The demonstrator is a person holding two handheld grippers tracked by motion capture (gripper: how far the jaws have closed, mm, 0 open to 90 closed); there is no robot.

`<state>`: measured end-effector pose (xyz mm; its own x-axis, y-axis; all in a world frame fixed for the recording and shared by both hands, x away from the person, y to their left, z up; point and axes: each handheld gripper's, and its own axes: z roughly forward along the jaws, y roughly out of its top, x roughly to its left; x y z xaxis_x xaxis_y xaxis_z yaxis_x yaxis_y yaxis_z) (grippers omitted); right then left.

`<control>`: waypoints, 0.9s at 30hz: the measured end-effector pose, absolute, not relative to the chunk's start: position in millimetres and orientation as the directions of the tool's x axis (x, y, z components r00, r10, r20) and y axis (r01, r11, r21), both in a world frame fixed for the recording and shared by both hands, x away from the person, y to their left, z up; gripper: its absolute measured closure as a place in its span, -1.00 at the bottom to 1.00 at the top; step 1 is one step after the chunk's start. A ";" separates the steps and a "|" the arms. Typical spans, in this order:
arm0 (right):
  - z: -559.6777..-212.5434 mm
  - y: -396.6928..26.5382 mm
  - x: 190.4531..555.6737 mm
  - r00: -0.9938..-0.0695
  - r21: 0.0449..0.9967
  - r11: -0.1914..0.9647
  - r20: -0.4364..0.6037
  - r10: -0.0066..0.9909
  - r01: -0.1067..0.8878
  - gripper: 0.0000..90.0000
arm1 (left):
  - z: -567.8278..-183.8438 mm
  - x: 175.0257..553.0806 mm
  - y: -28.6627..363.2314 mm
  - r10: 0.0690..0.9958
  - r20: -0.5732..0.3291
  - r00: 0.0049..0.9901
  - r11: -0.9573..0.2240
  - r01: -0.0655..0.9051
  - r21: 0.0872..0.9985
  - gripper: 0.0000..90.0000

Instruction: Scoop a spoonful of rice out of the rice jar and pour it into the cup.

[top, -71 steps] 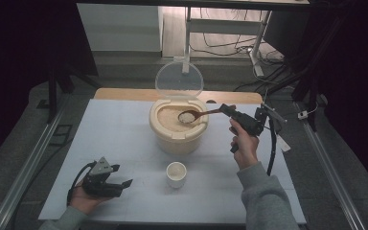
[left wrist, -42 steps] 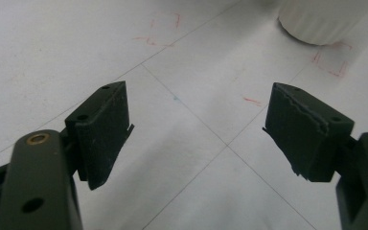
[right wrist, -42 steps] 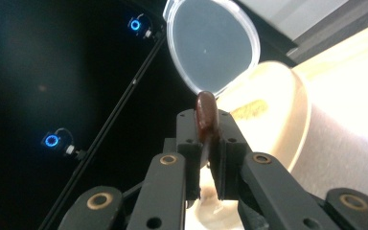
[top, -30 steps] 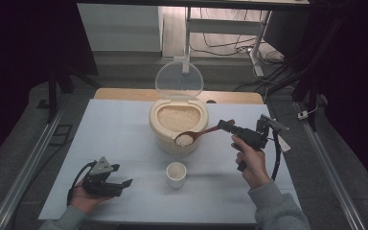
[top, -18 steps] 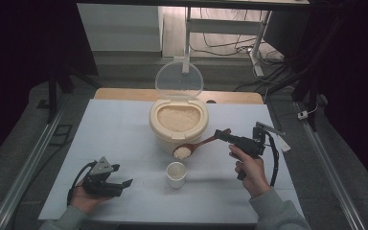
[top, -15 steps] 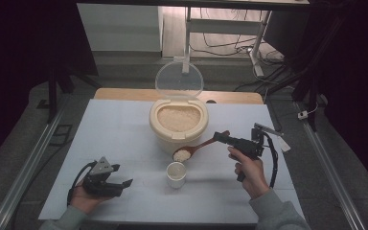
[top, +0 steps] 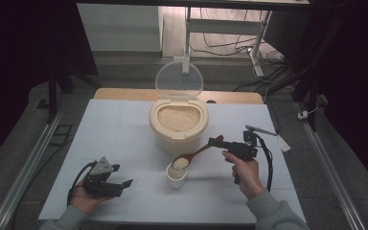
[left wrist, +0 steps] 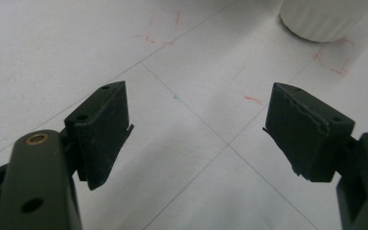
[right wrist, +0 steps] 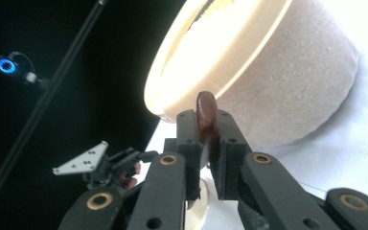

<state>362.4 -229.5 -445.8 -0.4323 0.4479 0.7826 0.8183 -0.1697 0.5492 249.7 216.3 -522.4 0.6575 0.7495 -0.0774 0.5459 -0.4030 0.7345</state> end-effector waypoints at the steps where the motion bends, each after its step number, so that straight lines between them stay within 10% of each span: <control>1: -445.3 -228.5 362.2 -0.441 0.560 -0.162 0.772 0.457 0.813 0.83 | -522.3 249.7 216.3 0.749 -0.077 0.658 -0.403 0.546 0.735 -0.49; 27: -414.0 -205.7 333.4 -0.722 0.840 0.026 0.449 0.526 0.542 0.83 | -522.4 249.5 216.1 0.750 -0.074 0.657 -0.404 0.545 0.735 -0.49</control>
